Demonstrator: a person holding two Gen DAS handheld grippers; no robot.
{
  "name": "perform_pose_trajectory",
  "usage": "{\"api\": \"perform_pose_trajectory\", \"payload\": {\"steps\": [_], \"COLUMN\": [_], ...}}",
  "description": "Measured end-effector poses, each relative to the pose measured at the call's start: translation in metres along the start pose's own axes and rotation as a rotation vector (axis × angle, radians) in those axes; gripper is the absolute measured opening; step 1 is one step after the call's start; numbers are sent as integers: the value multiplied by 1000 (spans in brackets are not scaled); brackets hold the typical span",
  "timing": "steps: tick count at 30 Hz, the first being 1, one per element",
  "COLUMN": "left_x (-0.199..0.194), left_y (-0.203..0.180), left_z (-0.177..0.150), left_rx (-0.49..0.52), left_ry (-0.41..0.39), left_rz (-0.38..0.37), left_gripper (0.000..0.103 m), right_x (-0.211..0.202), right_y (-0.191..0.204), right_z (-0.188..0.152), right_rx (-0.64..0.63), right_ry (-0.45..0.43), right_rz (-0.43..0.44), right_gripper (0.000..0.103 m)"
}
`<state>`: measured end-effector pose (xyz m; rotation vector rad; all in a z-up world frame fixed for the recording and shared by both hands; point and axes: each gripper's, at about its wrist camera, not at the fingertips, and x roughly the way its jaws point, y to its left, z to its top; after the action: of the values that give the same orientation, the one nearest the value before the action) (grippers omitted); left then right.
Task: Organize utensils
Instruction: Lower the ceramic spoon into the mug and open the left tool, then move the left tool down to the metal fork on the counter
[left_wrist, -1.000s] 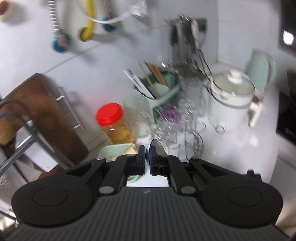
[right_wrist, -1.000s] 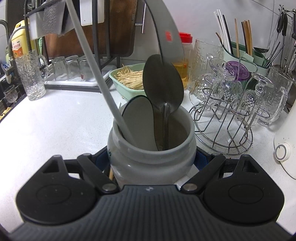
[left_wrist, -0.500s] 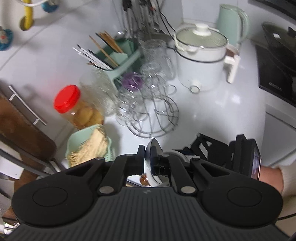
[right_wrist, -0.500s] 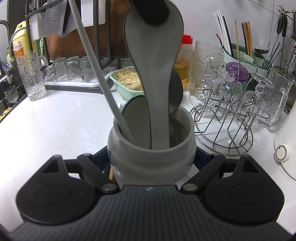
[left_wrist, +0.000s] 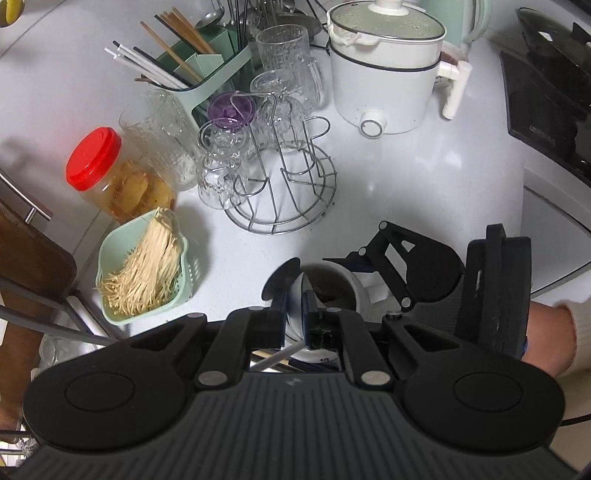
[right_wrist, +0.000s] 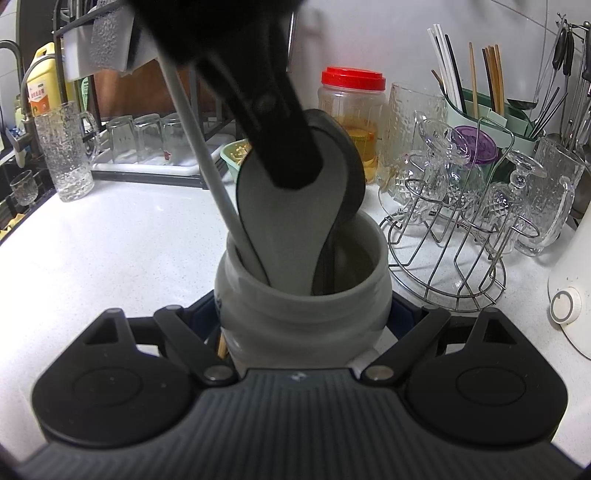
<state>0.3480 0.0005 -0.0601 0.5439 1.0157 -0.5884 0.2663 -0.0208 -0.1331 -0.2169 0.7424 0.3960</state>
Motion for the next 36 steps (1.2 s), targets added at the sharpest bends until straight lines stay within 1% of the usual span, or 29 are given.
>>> {"api": "perform_pose_trajectory", "payload": {"steps": [3,6,7,9,10,12,17,20,24,28,32,36], "left_x": [-1,-4,-6,-11,-15,-24,-52,-72,-98,-116,-122,-117], "left_y": [0,-2,-2,0,1,4,12,15,16,17,19,15], "left_z": [0,-1,-2,-2,-3,-3,-6,-13,-27,-47,-75,-109], "left_rx": [-27,-42,-50,-72,-85,-112,-187,-235,-309,-389,-492,-597], "left_ry": [-3,-11,-16,-37,-50,-81,-167,-223,-284,-321,-324,-292], "left_rz": [-20,-13,-14,-13,-9,-1,16,29,53,89,134,170], "left_gripper": [10,10,11,17,21,23,25,25,25,25,25,25], "right_x": [0,0,0,0,0,0,0,0,0,1,2,5], "right_y": [0,0,0,0,0,0,0,0,0,-1,-4,-8], "right_z": [0,0,-1,0,0,0,0,0,0,0,2,4], "right_rx": [1,1,0,-1,-2,-2,-2,-3,-6,-14,-31,-55], "right_ry": [-3,-4,-4,-3,-2,-1,2,2,2,1,3,11], "right_rz": [0,0,0,0,1,2,2,3,8,18,39,65], "right_gripper": [92,92,92,92,92,92,92,92,92,92,92,92]}}
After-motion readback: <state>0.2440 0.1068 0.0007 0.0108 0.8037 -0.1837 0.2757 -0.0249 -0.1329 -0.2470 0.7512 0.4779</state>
